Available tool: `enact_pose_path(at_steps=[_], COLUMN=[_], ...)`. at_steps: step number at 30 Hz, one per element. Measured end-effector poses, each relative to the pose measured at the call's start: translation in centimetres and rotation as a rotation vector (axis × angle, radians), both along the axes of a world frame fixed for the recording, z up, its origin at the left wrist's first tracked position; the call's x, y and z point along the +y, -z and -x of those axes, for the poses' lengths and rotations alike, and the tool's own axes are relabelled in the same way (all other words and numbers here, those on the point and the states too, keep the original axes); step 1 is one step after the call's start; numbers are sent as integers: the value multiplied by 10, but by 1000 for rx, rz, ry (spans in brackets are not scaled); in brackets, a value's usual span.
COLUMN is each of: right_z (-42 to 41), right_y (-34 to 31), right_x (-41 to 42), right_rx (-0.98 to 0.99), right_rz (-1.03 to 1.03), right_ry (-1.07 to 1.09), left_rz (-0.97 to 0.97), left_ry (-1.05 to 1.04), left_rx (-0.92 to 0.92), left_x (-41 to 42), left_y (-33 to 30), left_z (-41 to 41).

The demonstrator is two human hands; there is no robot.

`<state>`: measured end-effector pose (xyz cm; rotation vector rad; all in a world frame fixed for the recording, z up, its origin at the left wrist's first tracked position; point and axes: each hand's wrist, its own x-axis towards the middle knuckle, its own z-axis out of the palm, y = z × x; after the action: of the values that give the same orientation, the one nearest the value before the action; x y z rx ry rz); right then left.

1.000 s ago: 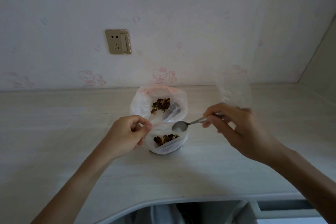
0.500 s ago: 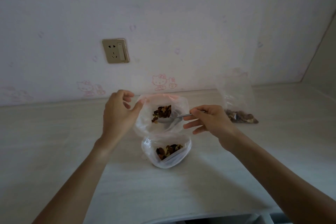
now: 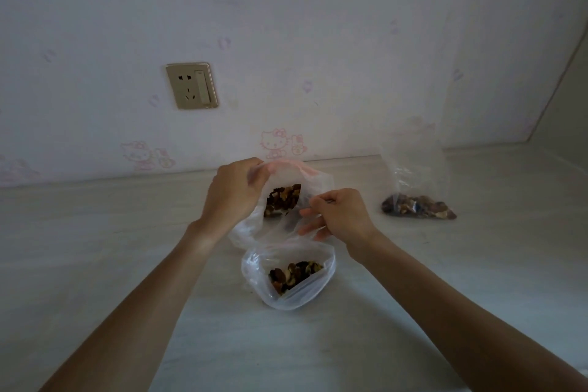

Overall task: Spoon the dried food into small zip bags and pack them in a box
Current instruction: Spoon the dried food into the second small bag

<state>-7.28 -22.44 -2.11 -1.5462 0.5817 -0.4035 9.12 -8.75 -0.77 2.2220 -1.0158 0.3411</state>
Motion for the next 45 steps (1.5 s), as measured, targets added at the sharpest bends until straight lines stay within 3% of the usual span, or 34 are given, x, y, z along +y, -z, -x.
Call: enact_pose_path(at_steps=[6,15,23,33,45], right_z=[-5,-3,-2,22,70], right_y=[6,14,12,4,-43], right_x=[5,5,4,-9,-17], right_rx=[-37,-103,-126,-188,-244], right_rz=[-11,144,0,-46,69], right_ry=[67,123,83,17,-85], left_rz=[89,94,122,135,191], left_ry=[73,81,120,55,-16], left_rx=[19,43,64,-74,-136], left_x=[1,3,3,14,60], left_y=[-3,-2,3,-6,-20], left_z=[2,5,4,4,48])
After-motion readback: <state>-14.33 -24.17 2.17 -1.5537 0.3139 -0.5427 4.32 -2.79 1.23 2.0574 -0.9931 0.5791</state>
